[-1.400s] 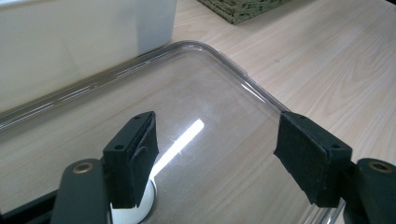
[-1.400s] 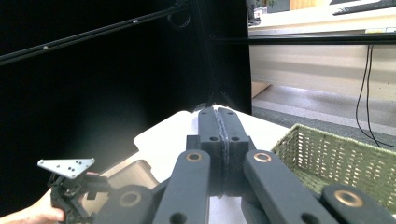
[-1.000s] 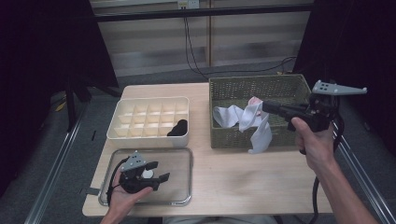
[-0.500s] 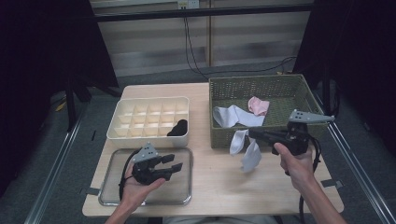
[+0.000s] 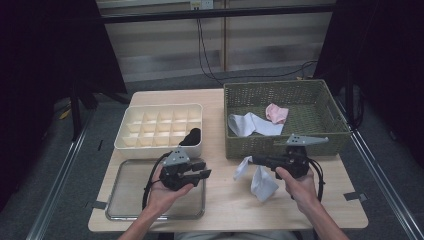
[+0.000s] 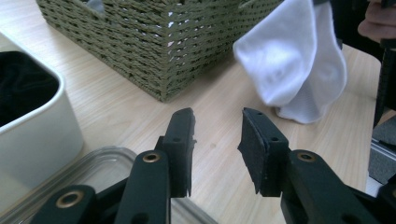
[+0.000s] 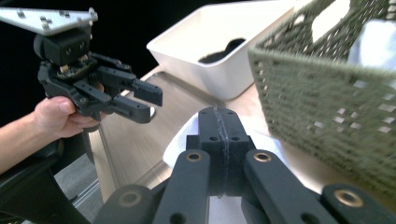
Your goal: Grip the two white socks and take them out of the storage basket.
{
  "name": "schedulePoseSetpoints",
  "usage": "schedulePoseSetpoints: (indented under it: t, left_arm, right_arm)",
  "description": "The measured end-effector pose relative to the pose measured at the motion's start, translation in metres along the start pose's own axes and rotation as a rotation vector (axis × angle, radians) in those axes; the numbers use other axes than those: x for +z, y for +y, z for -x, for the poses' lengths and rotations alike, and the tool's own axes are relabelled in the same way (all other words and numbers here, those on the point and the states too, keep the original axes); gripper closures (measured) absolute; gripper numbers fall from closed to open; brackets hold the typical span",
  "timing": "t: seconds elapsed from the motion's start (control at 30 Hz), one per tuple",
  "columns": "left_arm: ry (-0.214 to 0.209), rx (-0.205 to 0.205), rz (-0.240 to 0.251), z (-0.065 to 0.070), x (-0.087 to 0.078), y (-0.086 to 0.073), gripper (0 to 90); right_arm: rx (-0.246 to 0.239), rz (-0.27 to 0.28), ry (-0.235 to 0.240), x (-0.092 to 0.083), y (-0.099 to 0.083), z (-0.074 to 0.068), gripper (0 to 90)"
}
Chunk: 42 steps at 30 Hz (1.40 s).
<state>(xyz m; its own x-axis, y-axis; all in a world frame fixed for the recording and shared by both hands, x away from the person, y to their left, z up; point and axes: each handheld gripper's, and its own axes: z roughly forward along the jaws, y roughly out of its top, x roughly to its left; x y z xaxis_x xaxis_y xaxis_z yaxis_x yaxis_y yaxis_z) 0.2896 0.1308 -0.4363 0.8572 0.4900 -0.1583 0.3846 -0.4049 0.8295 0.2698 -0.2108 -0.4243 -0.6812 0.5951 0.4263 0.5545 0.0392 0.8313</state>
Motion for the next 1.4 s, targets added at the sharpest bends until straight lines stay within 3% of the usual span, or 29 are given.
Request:
schedulePoseSetpoints:
  t: [0.23, 0.33, 0.43, 0.53, 0.63, 0.7, 0.83, 1.0, 1.23, 1.27, 1.3, 1.4]
  left_arm:
    - [-0.026, -0.007, -0.051, 0.001, 0.022, -0.002, 67.7]
    - [-0.057, -0.039, -0.053, -0.002, 0.027, -0.002, 69.4]
    - [-0.054, -0.033, -0.064, -0.001, 0.03, -0.002, 70.3]
    - [-0.059, -0.032, -0.079, 0.002, 0.036, -0.001, 70.4]
    - [-0.093, -0.034, -0.077, 0.005, 0.044, 0.0, 69.2]
    - [-0.092, -0.027, -0.088, 0.005, 0.047, 0.0, 68.5]
    - [-0.108, -0.054, -0.085, 0.003, 0.057, -0.001, 68.5]
    - [-0.118, -0.027, -0.147, 0.006, 0.067, -0.008, 68.6]
    - [-0.122, -0.024, -0.211, 0.006, 0.073, -0.023, 65.0]
    - [-0.117, -0.004, -0.233, 0.008, 0.073, -0.025, 64.0]
    - [-0.109, 0.02, -0.24, 0.009, 0.073, -0.027, 63.8]
    - [-0.12, 0.013, -0.242, 0.012, 0.07, -0.03, 60.5]
  right_arm:
    - [0.014, -0.09, -0.004, 0.023, -0.022, 0.005, 89.4]
    - [0.017, -0.139, -0.006, 0.028, -0.031, 0.008, 88.6]
    - [0.028, -0.161, -0.015, 0.03, -0.039, 0.01, 88.1]
    - [0.026, -0.188, -0.02, 0.032, -0.046, 0.009, 81.4]
    - [0.032, -0.165, -0.022, 0.026, -0.045, 0.008, 74.2]
    - [0.037, -0.143, -0.028, 0.019, -0.044, 0.01, 73.9]
    - [0.062, -0.141, -0.066, 0.005, -0.051, 0.016, 70.8]
    - [0.081, -0.147, -0.111, -0.012, -0.06, 0.018, 67.8]
    - [0.099, -0.158, -0.185, -0.028, -0.072, 0.023, 58.5]
    - [0.097, -0.163, -0.207, -0.029, -0.073, 0.023, 55.9]
    - [0.103, -0.172, -0.212, -0.029, -0.075, 0.024, 55.2]
    - [0.121, -0.185, -0.228, -0.032, -0.08, 0.026, 54.0]
